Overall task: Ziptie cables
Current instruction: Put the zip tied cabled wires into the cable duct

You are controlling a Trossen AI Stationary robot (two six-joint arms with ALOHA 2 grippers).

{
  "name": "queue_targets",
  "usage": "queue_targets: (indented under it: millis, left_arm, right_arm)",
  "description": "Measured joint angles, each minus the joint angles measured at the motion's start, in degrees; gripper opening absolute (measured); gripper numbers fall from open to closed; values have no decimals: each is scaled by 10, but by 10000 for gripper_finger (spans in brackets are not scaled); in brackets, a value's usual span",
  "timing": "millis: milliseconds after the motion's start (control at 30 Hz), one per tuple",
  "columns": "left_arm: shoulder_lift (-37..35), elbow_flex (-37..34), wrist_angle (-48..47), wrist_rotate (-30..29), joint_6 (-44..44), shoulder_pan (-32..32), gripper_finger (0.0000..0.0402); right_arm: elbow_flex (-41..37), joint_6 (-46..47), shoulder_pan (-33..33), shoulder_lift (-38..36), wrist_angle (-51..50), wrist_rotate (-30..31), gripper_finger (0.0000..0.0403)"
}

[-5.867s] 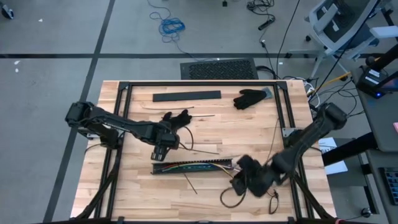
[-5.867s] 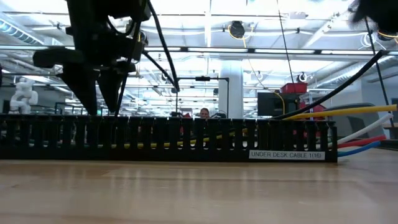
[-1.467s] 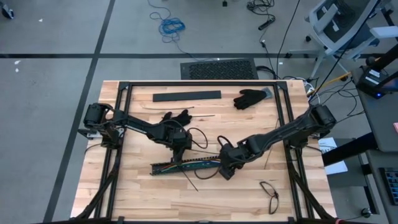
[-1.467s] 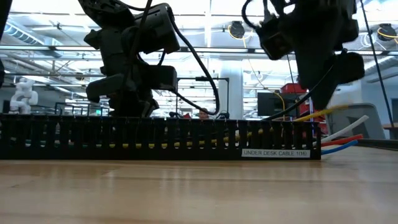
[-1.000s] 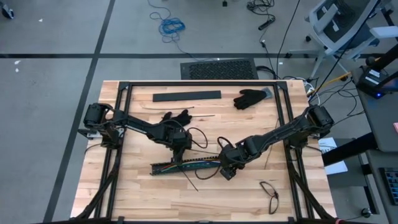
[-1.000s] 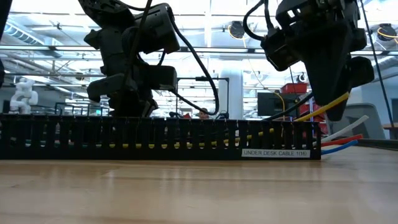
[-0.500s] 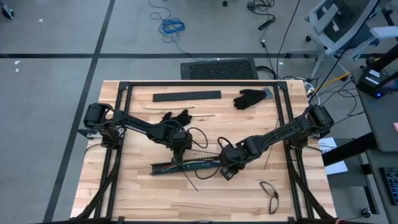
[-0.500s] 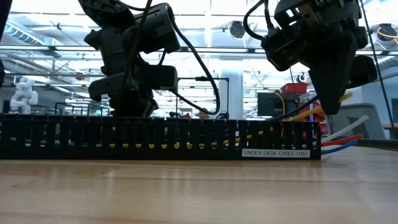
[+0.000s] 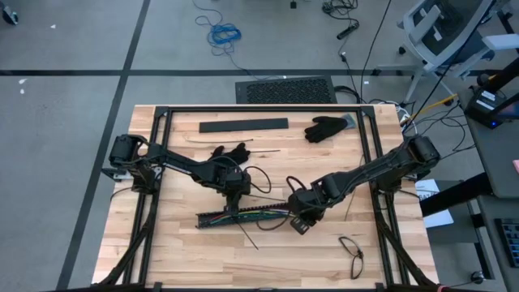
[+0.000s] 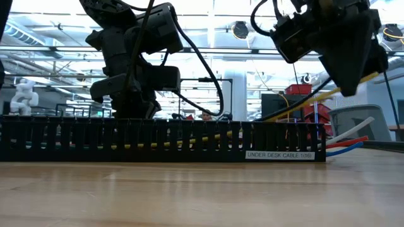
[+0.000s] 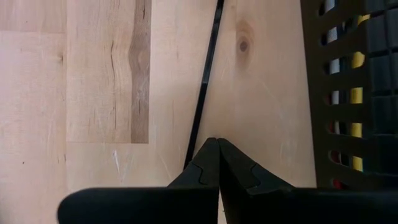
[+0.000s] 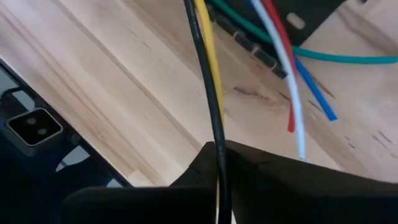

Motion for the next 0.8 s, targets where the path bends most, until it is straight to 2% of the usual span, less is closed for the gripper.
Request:
queue_targets:
  millis: [367,800]
  left_arm:
    - [0,0,-2,0,0,-1,1]
    - [-1,0,-8,1,0,-1,1]
  right_arm:
    - [0,-28,-23,-7,-36,21,8]
    - [0,-57,-37,-6,-63,84,9]
